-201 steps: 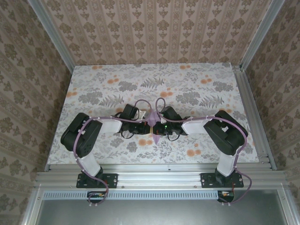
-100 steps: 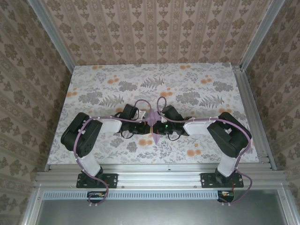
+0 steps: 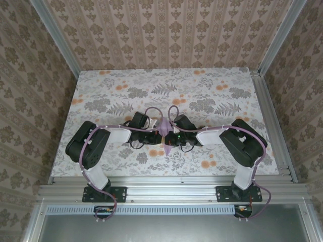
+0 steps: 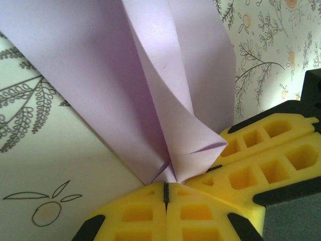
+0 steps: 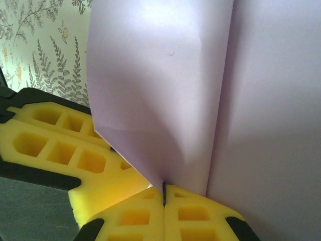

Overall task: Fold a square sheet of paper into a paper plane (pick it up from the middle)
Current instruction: Third fold the triangle at the center of the table.

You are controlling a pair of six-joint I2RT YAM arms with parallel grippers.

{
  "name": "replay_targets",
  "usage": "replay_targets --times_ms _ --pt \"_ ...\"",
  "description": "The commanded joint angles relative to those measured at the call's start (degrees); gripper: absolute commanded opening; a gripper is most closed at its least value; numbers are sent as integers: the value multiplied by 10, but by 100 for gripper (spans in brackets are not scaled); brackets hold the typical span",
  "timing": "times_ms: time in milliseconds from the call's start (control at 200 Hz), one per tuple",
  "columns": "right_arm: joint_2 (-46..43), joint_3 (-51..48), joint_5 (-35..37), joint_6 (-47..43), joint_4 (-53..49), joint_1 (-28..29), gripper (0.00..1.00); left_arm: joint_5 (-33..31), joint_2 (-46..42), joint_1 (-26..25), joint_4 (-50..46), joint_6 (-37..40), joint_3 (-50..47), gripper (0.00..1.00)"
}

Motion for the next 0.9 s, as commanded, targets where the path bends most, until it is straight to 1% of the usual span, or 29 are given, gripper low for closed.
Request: replay_targets --times_ms 0,240,360,540,730,895 --pt "14 1 -12 10 10 -1 3 -4 18 -3 3 2 -11 0" --pt "18 -3 -17 20 30 -5 6 -2 19 -3 6 0 -11 0" --pt "21 -9 -23 31 48 -8 9 0 17 -3 7 -3 -11 0" --pt "28 -10 -22 24 38 -9 14 3 8 -2 5 -5 -9 0" --pt "29 -16 -17 12 24 -12 19 3 -15 2 -7 -6 -6 0" --pt "33 -24 -22 12 35 -14 24 2 -47 11 -28 -5 3 0"
